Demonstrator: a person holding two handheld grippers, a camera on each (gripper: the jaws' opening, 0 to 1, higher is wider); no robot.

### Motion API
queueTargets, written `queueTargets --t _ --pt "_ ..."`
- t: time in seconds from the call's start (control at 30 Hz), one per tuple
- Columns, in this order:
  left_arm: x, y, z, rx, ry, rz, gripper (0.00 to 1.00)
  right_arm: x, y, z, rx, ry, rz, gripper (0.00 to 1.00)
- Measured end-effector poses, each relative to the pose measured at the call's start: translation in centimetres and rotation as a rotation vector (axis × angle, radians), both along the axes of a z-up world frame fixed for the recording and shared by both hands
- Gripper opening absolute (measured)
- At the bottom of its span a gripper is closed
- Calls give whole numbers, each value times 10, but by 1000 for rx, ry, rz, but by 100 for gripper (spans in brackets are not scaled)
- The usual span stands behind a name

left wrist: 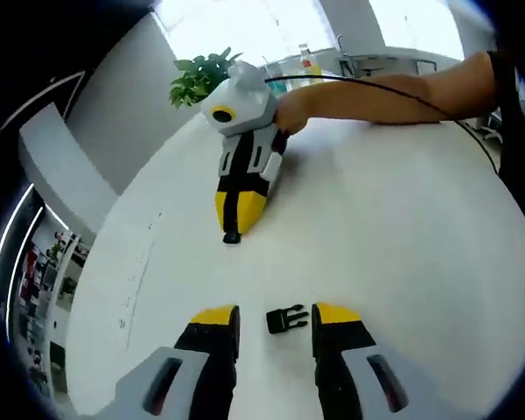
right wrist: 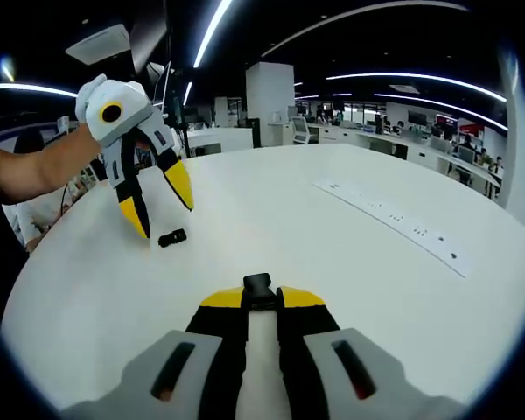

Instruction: Snap the two parts of the plastic buckle together until the buckle closes and remains connected.

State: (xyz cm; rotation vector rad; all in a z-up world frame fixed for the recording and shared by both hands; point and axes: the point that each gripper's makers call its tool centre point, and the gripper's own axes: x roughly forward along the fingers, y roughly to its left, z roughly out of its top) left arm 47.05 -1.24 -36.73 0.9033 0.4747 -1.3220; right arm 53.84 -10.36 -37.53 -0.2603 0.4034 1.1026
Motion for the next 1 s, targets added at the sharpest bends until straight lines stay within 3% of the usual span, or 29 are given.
queueTargets --t 0.1,0.17,0.2,0.23,0.27,0.3,0.37,0.43,0.57,0.8,0.97,1.0 --pt "9 8 0 8 10 3 25 -1 0 0 -3 -1 0 11" --pt "21 16 -1 75 -46 -99 23 -1 0 0 -3 -2 1 11" --pt "17 18 -4 118 -42 -160 23 -1 0 0 -3 -2 1 11" --pt "11 21 -8 149 25 -183 22 -1 0 0 -2 -2 1 11" --pt "10 21 -9 174 41 -226 22 -1 0 0 -2 -2 2 11" --pt "15 21 -9 199 28 -253 23 -2 0 0 0 -2 2 11" --pt "14 20 -12 236 66 -318 24 -5 0 0 3 -3 2 11" --pt "19 15 -9 264 27 -380 29 -6 1 0 4 -3 1 11" --pt "3 10 -10 324 70 -526 23 -11 1 0 7 0 4 11" --pt "23 14 -3 503 -50 -650 20 -15 4 0 8 4 5 12" --pt "14 3 5 514 -46 -742 17 -15 4 0 11 6 5 11" --pt "13 6 3 559 -61 -773 17 -15 5 0 11 6 5 12"
